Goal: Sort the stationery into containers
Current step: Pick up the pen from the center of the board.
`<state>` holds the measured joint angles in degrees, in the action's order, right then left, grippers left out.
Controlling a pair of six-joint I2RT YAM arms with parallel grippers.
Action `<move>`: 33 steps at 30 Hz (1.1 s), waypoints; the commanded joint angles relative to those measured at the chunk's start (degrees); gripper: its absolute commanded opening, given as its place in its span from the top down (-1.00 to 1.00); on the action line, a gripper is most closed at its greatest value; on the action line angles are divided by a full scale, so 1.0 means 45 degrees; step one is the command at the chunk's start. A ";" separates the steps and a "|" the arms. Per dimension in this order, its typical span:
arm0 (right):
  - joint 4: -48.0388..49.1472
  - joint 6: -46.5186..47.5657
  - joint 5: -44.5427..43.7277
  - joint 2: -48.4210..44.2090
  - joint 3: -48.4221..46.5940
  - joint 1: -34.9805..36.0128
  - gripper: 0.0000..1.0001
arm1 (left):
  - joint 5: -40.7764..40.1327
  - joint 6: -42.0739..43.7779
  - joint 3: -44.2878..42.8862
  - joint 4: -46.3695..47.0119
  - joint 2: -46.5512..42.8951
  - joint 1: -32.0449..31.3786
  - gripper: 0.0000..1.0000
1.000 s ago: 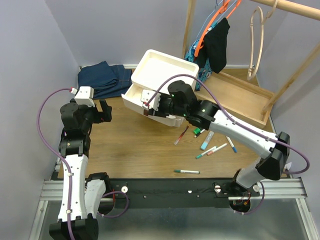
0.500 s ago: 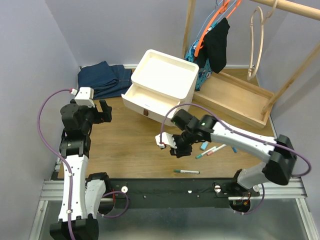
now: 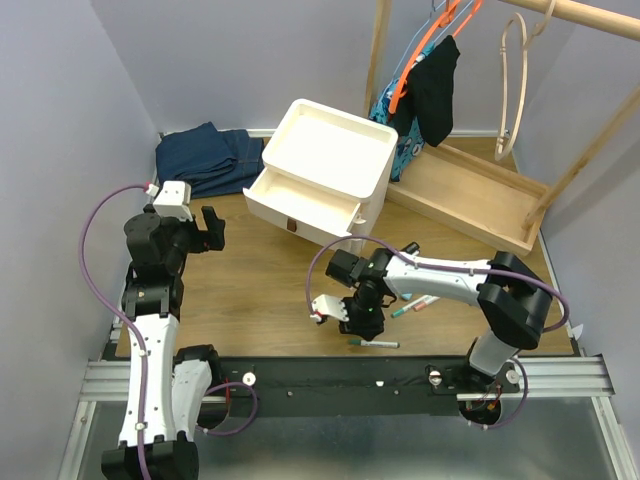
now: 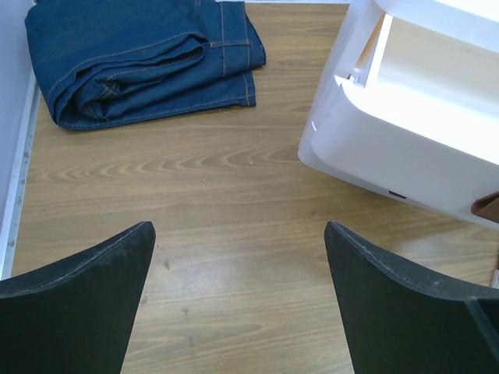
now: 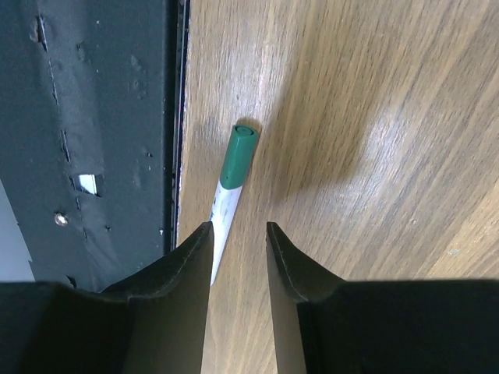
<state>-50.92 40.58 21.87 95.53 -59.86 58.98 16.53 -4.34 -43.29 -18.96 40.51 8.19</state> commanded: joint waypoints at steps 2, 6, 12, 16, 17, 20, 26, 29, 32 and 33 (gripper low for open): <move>-0.0053 -0.0579 -0.0445 0.0393 -0.0410 0.0466 0.18 | 0.0017 0.0085 0.0322 0.0150 -0.0272 0.0076 -0.97; 0.0142 -0.1028 -0.0524 0.0432 -0.0351 0.0721 0.17 | -0.0081 0.0105 0.0420 0.0210 -0.0194 0.0095 -0.97; 0.0318 -0.1419 -0.0738 0.0452 -0.0098 0.1092 0.15 | -0.0158 0.0261 0.0498 0.0249 0.0020 0.0076 -0.97; 0.1176 -0.2237 -0.1596 0.0432 0.0526 0.1580 0.15 | -0.0256 0.0320 0.0518 0.0307 0.0079 0.0076 -0.97; 0.1410 -0.2433 -0.2159 0.0432 0.0644 0.1755 0.17 | -0.0295 0.0339 0.0537 0.0288 0.0060 0.0076 -0.97; 0.2192 -0.3000 -0.3000 0.0490 0.1015 0.2048 0.23 | -0.0335 0.0339 0.0576 0.0230 0.0021 0.0076 -0.97; 0.2799 -0.3178 -0.3414 0.0803 0.1348 0.2498 0.71 | -0.0374 0.0320 0.0811 0.0093 -0.0194 0.0076 -0.97; 0.2624 -0.3022 -0.3589 0.0862 0.0708 0.2499 0.98 | -0.0335 0.0358 0.0811 0.0034 -0.0272 0.0095 -0.97; 0.2311 -0.2418 -0.4291 0.0862 -0.0752 0.2325 0.99 | -0.0141 0.0495 0.0694 0.0015 -0.0331 0.0095 -0.97; 0.2059 -0.2203 -0.4254 0.0939 -0.1303 0.2149 0.99 | -0.0081 0.0611 0.0636 0.0014 -0.0331 0.0076 -0.97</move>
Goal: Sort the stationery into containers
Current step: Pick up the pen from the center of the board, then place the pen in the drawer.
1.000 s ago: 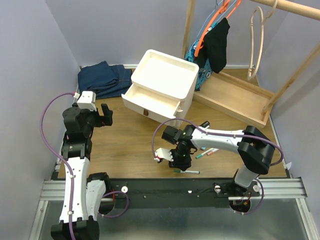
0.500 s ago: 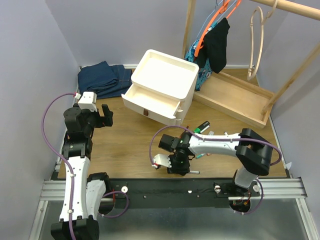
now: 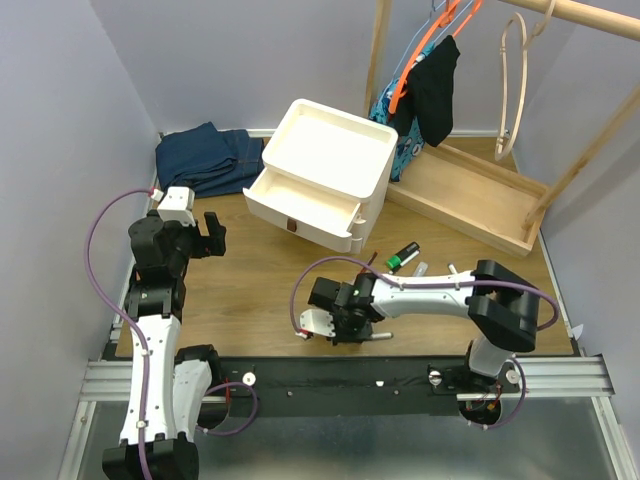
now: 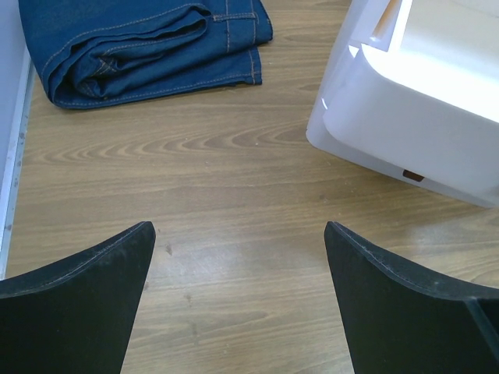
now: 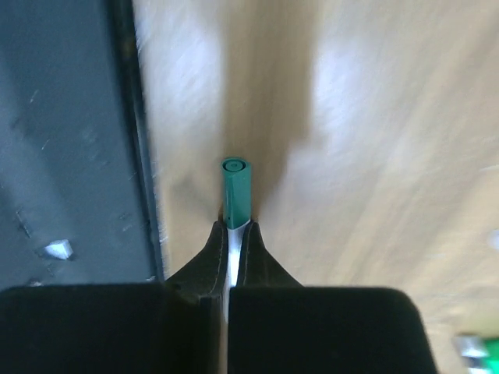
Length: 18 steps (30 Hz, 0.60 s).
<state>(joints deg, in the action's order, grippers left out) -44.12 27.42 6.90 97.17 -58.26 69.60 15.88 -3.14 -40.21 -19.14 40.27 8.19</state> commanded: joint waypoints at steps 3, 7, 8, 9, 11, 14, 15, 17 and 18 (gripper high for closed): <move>-0.0404 0.0802 0.0914 0.1275 -0.5197 -0.1479 0.99 | 0.0356 0.0404 -0.0322 -0.0083 -0.0161 0.0076 -0.97; -0.1387 0.0625 0.4968 0.1689 -0.9093 -0.2850 0.99 | 0.0592 0.0482 -0.0829 -0.0551 0.0015 0.0076 -0.97; -0.1310 0.0858 0.5203 0.1612 -0.9645 -0.2850 0.99 | 0.0592 0.0482 -0.0908 -0.0707 0.0035 0.0076 -0.97; -0.1077 0.0879 0.5477 0.1592 -1.0057 -0.2870 0.99 | 0.0650 0.0482 -0.0986 -0.0786 0.0016 0.0076 -0.97; -0.0764 0.0763 0.5421 0.1514 -1.1229 -0.2908 0.99 | 0.0632 0.0540 -0.1182 -0.0845 -0.0004 0.0076 -0.97; 0.0075 0.0510 0.4525 0.1339 -1.2167 -0.2889 0.99 | 0.0651 0.0366 -0.1377 -0.0768 0.0035 0.0076 -0.97; 0.0832 0.0412 0.3691 0.1202 -1.2151 -0.2889 0.99 | 0.0651 0.0307 -0.1397 -0.0728 0.0055 0.0056 -0.97; 0.1520 0.0352 0.2827 0.1006 -1.1938 -0.2909 0.99 | 0.0593 0.0112 -0.1398 -0.0553 0.0035 0.0076 -0.97; 0.2006 0.0371 0.2050 0.0870 -1.1878 -0.2909 0.99 | 0.0573 -0.0121 -0.1378 -0.0456 0.0035 0.0076 -0.97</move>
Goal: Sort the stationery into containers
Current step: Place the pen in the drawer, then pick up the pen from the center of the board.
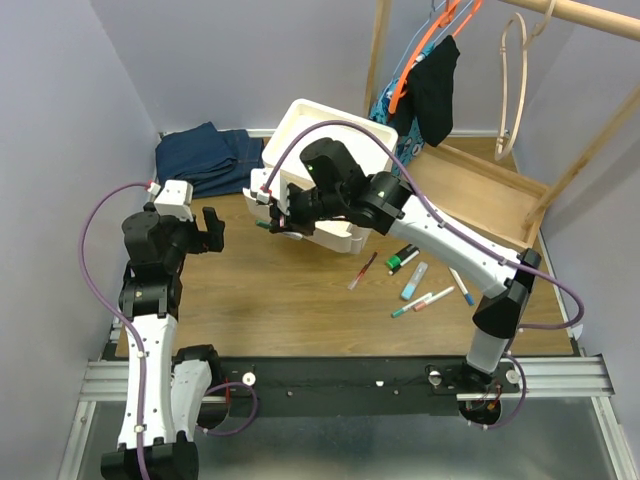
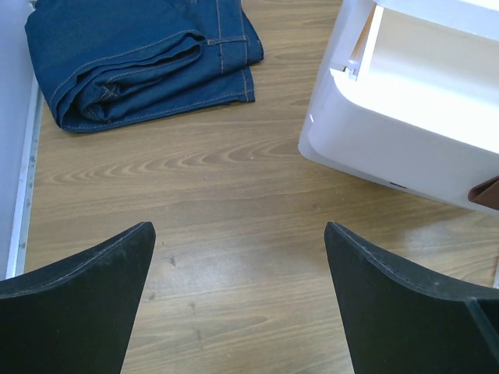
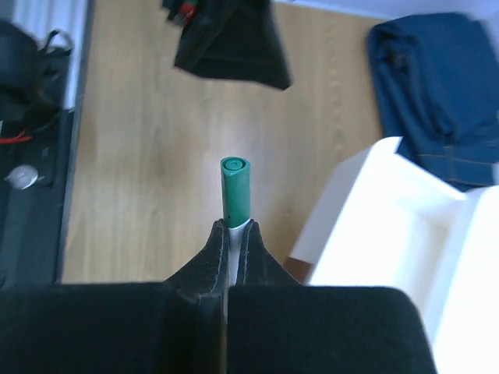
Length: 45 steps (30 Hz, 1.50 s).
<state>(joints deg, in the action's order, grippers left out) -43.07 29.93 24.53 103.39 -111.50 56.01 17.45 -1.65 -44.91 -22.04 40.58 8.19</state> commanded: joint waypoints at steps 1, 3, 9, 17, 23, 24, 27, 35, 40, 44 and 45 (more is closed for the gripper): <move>0.1913 -0.0129 -0.2245 -0.0535 -0.0007 0.0112 0.99 | 0.0204 -0.0589 -0.0276 0.0249 -0.0052 0.0076 -0.97; 0.2303 -0.0031 -0.3297 -0.0574 0.0187 0.0093 0.99 | 0.0165 -0.0978 -0.0178 0.0484 -0.0111 0.0076 -0.97; 0.3358 -0.0011 -0.5392 -0.0750 0.0949 -0.0160 0.99 | 0.0652 -0.1488 0.0115 0.0641 -0.0072 0.0407 -0.97; 0.3710 -0.0127 -0.7072 -0.0398 0.1769 -0.0181 0.36 | 0.0711 -0.1431 -0.0079 0.0641 0.0123 0.0486 -0.97; 0.3322 -0.0090 -0.6840 -0.1216 0.2140 -0.0200 -0.09 | 0.0692 -0.1274 -0.0216 0.0699 0.0260 0.0525 -0.97; 0.2934 -0.0012 -0.6201 -0.1799 0.2490 -0.0297 -0.09 | 0.0692 -0.1313 -0.0197 0.0718 0.0260 0.0525 -0.97; 0.2056 0.0592 -0.3693 -0.3148 0.4047 -0.0957 -0.08 | 0.0673 -0.1255 -0.0236 0.0777 0.0280 0.0525 -0.97; -0.2808 0.5568 -0.0901 -0.6588 0.8033 -0.3069 0.01 | 0.0731 -0.0981 -0.0100 0.0952 0.0357 0.0544 -0.97; -0.3457 0.6862 -0.0999 -0.6006 0.9562 -0.5119 0.03 | 0.0906 -0.1176 -0.0021 0.1090 0.0494 0.0544 -0.97; -0.3009 0.8286 -0.0902 -0.4834 0.9895 -0.6643 0.08 | 0.0965 -0.1137 -0.0158 0.1012 0.0670 0.0544 -0.97; -0.2698 0.8522 -0.0882 -0.4639 0.9934 -0.7032 0.08 | 0.0946 -0.1118 -0.0177 0.0992 0.0690 0.0544 -0.97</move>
<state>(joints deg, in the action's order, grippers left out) -54.28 59.22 18.55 79.29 -67.83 30.33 20.14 -6.79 -44.95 -18.39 43.29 10.17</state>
